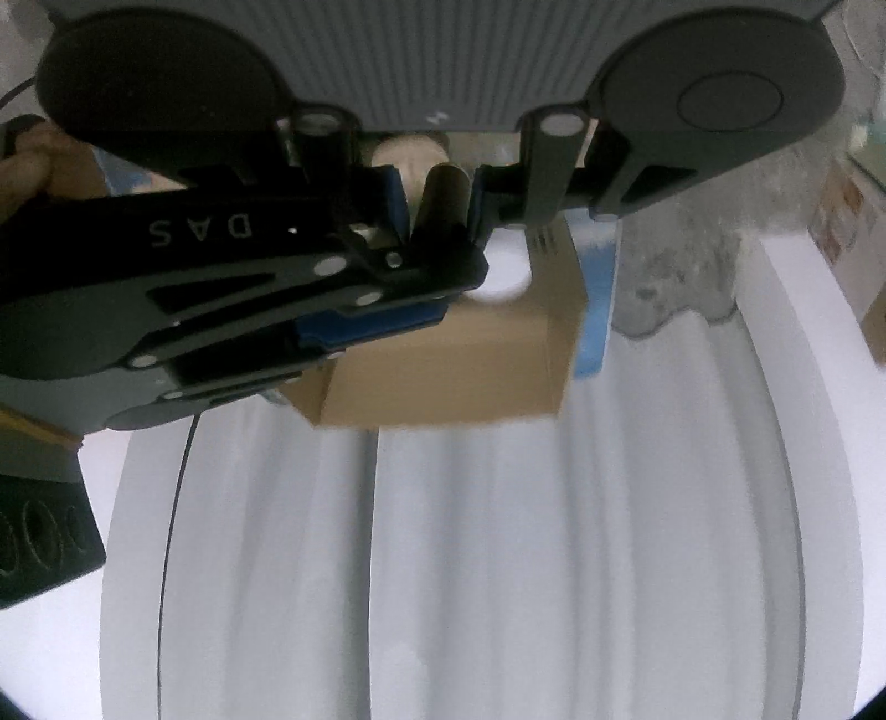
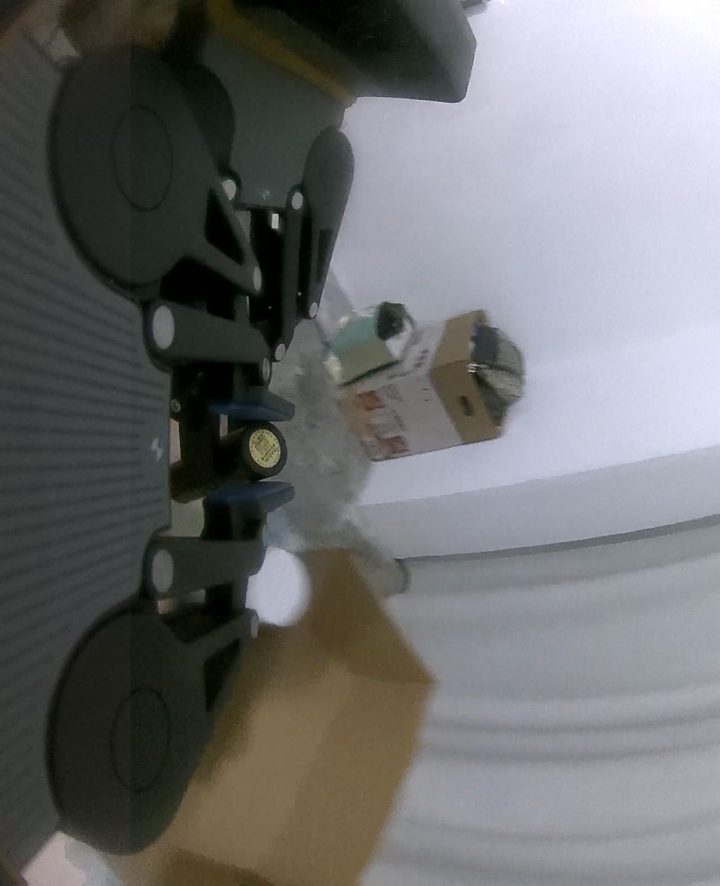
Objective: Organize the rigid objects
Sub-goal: 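Lift the black tube with the right gripper and lower it into the box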
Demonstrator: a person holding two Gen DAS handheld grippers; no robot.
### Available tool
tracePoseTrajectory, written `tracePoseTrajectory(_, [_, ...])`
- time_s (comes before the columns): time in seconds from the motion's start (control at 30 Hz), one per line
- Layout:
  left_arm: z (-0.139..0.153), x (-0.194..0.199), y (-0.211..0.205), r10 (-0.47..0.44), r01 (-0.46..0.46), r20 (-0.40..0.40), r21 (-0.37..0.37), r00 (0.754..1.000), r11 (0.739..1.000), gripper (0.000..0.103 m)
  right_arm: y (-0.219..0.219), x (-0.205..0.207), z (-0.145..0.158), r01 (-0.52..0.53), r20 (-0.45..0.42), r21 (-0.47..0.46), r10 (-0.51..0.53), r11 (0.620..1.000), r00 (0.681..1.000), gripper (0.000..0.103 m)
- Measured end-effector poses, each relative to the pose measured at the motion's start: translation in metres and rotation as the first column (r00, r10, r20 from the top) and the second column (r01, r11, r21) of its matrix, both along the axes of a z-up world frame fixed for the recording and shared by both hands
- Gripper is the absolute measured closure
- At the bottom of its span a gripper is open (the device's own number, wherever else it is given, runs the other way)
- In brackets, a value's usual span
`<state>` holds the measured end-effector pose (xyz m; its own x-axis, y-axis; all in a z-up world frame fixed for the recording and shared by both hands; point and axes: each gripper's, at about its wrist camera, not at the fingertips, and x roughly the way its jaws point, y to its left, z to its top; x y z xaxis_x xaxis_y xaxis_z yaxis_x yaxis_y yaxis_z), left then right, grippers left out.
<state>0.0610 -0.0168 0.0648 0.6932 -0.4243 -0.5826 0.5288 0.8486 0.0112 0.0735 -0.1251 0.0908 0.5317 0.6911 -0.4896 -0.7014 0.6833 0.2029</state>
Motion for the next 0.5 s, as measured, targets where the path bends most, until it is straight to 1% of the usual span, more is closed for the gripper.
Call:
tracePoseTrajectory(0.1, [0.013, 0.033, -0.009, -0.016, 0.016, -0.014, -0.003, 1.000, 1.000, 0.080, -0.004, 0.027, 0.017, 0.010, 0.006, 0.001, -0.010, 1.000, 1.000, 0.080])
tracePoseTrajectory(0.27, [0.021, 0.111, -0.028, -0.045, 0.044, -0.076, -0.008, 0.996, 0.999, 0.080, -0.004, 0.103, 0.030, 0.039, -0.048, -0.008, -0.040, 0.999, 0.998, 0.080])
tracePoseTrajectory(0.37, [0.017, 0.159, -0.044, -0.043, 0.043, -0.114, -0.003, 0.993, 0.999, 0.079, -0.003, 0.156, 0.028, 0.062, -0.097, -0.007, -0.062, 0.998, 0.993, 0.080])
tracePoseTrajectory(0.5, [0.003, 0.214, -0.060, -0.034, 0.037, -0.158, 0.019, 0.987, 0.999, 0.079, -0.006, 0.218, 0.011, 0.095, -0.158, -0.010, -0.096, 0.995, 0.983, 0.080])
